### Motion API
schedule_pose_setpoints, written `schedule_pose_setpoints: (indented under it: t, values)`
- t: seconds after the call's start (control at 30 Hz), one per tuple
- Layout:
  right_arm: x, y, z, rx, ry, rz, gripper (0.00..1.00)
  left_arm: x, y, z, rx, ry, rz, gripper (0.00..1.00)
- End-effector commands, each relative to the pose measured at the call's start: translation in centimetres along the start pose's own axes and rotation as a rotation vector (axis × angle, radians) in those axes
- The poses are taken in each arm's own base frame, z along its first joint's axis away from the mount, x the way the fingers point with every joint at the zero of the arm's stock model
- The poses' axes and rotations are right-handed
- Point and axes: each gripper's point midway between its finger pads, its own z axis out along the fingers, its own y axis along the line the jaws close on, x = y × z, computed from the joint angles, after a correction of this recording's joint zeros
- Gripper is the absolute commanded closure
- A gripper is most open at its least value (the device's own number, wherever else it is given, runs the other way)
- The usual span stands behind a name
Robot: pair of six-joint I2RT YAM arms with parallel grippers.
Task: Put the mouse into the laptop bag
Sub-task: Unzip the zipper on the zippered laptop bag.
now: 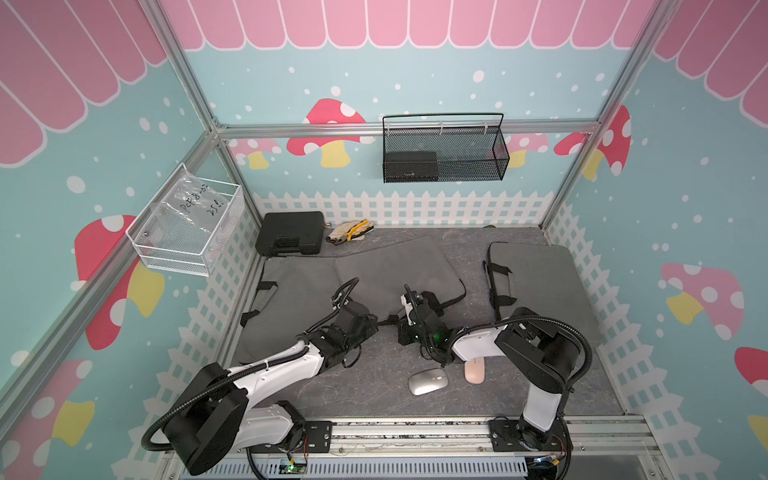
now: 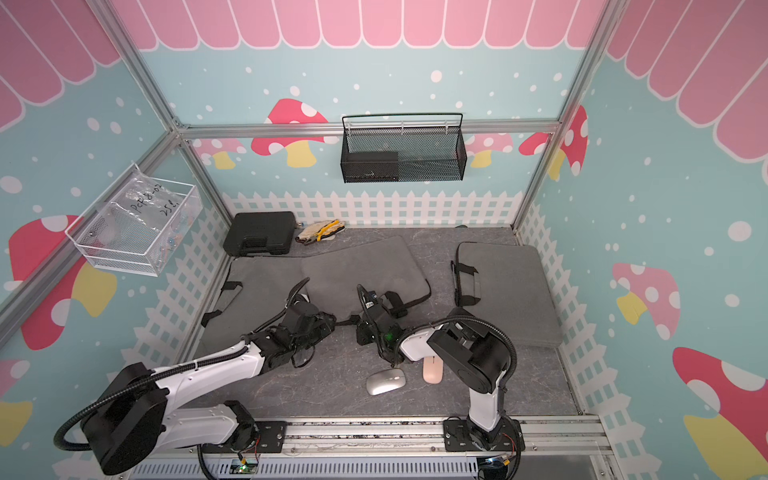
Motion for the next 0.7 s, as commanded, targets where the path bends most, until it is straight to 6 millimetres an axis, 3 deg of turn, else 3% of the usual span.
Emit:
schedule_pose_setpoints:
  t: [0.0, 0.13, 0.3, 0.47, 0.6, 0.67]
  values:
    - [-1.7, -2.3, -1.1, 0.071, -0.056, 0.016, 1.00, -2.3, -1.8, -0.7, 0.015, -0.085, 0.001, 0.38]
    - [-1.5, -4.4, -2.3, 0.113, -0.065, 0.038, 1.00, -2.9, -1.6, -0.2, -0.013, -0.054, -0.004, 0.33]
    - [-1.6, -6.2, -3.6, 0.145, -0.079, 0.052, 1.00, -3.8, 0.1, 0.9, -0.037, -0.030, -0.061, 0.29]
    - [-1.9, -7.2, -4.5, 0.160, -0.094, 0.063, 1.00, -4.7, 0.9, 3.8, -0.039, 0.064, -0.086, 0.29]
    - [-1.8, -7.7, -4.7, 0.166, -0.090, 0.067, 1.00, -3.9, 2.2, 5.9, -0.059, 0.110, -0.113, 0.28]
    - [-1.6, -7.8, -4.8, 0.166, -0.087, 0.068, 1.00, -3.6, 1.9, 6.9, -0.044, 0.130, -0.108, 0.28]
